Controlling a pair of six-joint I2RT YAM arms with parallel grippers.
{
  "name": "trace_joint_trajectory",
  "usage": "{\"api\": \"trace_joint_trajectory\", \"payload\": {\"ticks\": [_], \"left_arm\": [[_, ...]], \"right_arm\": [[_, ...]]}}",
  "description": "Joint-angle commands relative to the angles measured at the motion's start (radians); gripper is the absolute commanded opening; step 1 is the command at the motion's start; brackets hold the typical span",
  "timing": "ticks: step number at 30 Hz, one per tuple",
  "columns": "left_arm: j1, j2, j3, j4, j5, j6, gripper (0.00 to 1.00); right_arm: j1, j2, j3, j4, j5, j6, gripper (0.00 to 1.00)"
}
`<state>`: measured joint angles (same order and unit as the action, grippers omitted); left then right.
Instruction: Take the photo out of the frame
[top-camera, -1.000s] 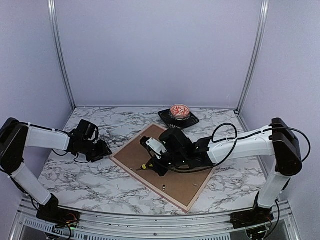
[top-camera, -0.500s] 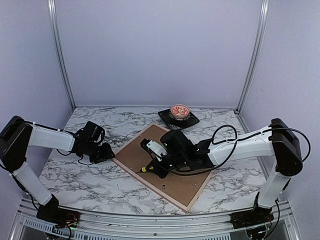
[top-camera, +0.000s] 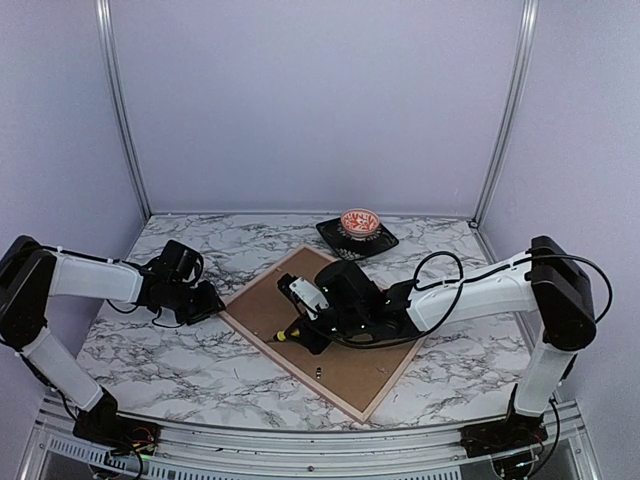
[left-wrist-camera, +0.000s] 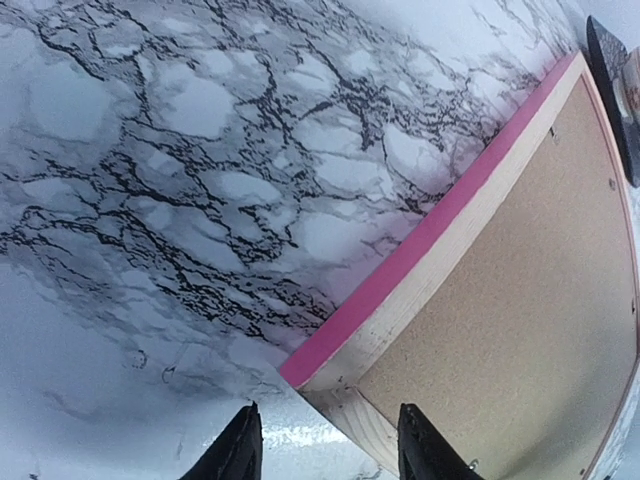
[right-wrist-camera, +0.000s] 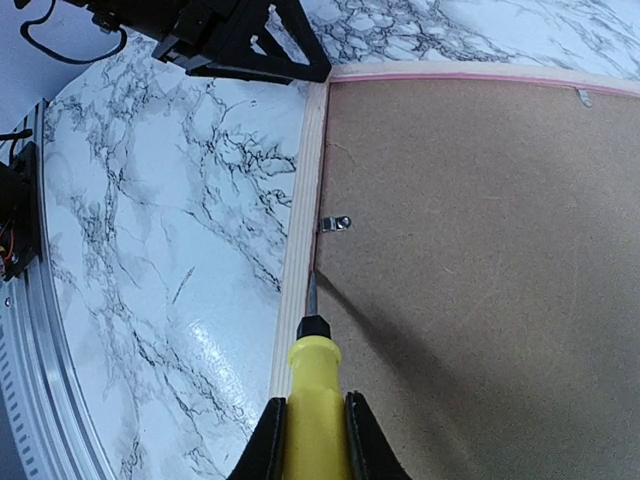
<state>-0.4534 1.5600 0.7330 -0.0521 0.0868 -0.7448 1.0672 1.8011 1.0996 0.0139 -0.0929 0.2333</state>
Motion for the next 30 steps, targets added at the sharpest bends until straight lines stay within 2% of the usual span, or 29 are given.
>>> {"api": "trace_joint_trajectory", "payload": {"ticks": [1, 11, 19, 30], "left_arm": [[0.04, -0.048, -0.005, -0.001, -0.009, -0.041, 0.48], [0.043, 0.076, 0.039, -0.023, 0.036, 0.015, 0.42], [0.041, 0.083, 0.009, -0.023, 0.029, 0.001, 0.35], [0.039, 0.08, -0.014, -0.023, 0.021, -0.002, 0.3]], "right_arm": [[-0.009, 0.005, 0.014, 0.018, 0.044, 0.009, 0.0], [-0.009, 0.011, 0.015, 0.048, 0.062, 0.036, 0.0], [-0.008, 0.034, 0.043, 0.082, 0.07, 0.04, 0.0], [0.016, 0.048, 0.054, 0.038, 0.038, 0.017, 0.0]]}}
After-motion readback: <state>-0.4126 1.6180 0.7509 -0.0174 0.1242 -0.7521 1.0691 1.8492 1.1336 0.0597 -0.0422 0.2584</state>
